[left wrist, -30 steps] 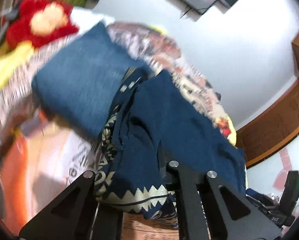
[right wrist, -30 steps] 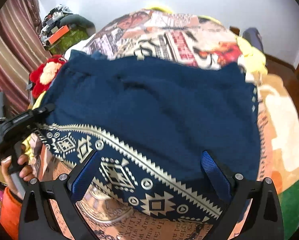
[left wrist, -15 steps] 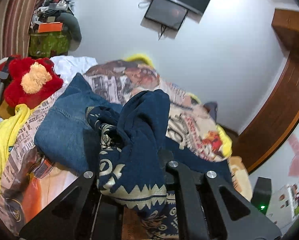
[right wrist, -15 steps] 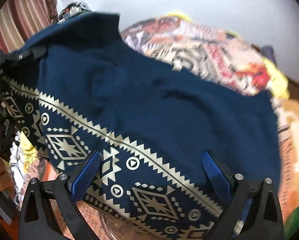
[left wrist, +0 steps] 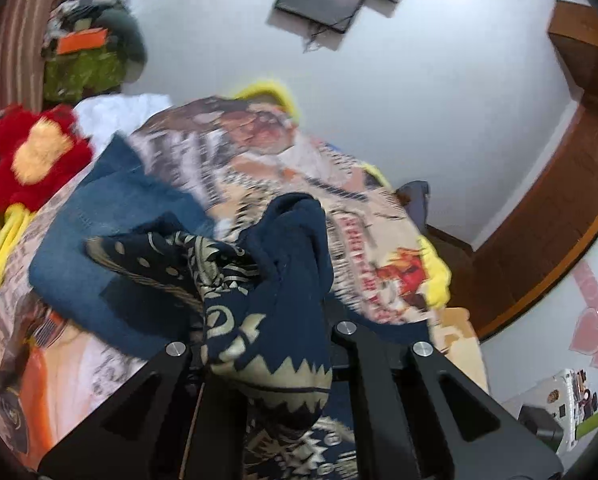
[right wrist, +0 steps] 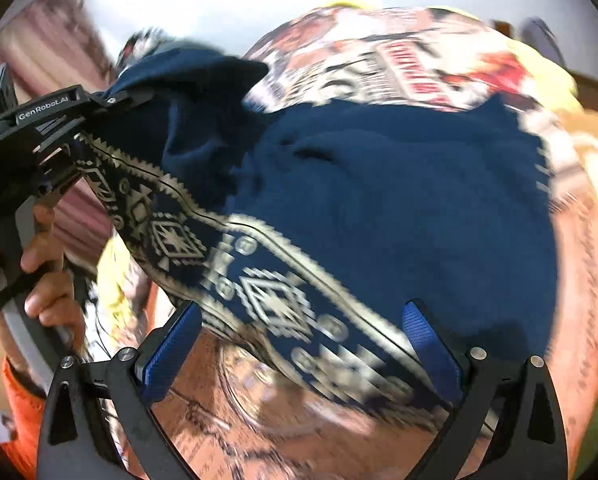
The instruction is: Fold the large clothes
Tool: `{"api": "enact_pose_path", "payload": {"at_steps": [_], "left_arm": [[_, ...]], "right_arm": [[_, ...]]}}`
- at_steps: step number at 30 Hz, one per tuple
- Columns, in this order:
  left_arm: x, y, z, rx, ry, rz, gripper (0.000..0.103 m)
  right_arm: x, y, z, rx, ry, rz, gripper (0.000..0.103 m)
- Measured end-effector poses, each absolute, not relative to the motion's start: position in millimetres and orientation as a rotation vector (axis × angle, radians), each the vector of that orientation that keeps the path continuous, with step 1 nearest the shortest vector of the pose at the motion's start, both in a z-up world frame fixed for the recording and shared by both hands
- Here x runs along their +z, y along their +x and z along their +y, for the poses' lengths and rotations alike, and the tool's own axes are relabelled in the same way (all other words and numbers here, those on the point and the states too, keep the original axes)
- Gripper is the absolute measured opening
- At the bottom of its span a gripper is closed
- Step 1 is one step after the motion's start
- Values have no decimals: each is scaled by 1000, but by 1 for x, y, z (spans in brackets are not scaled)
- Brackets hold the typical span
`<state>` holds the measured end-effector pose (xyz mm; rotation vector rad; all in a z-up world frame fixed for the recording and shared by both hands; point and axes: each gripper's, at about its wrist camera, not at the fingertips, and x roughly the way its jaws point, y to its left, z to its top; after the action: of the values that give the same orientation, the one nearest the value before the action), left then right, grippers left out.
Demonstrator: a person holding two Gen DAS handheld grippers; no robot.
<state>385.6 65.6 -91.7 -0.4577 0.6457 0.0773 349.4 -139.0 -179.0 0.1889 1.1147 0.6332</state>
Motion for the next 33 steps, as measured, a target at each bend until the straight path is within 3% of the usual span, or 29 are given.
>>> {"api": "enact_pose_path", "payload": {"at_steps": [7, 15, 23, 28, 31, 33], "left_arm": [[-63, 402, -46, -83, -256, 598, 6], [-116, 373, -150, -344, 22, 724, 7], [-186, 353, -159, -478, 78, 958, 6], [-188, 337, -157, -499, 120, 979, 8], [-177, 330, -164, -521, 171, 964, 22], [-169, 325, -165, -583, 155, 976, 53]], "right_arm": [[-159, 340, -232, 441, 244, 1034, 100], [-161, 325, -307, 256, 286, 1015, 100], [-184, 313, -340, 161, 296, 1085, 100], [-183, 309, -344, 157, 280, 1078, 100], [-178, 312, -344, 162, 274, 1061, 100], [-167, 313, -341, 178, 269, 1040, 100]]}}
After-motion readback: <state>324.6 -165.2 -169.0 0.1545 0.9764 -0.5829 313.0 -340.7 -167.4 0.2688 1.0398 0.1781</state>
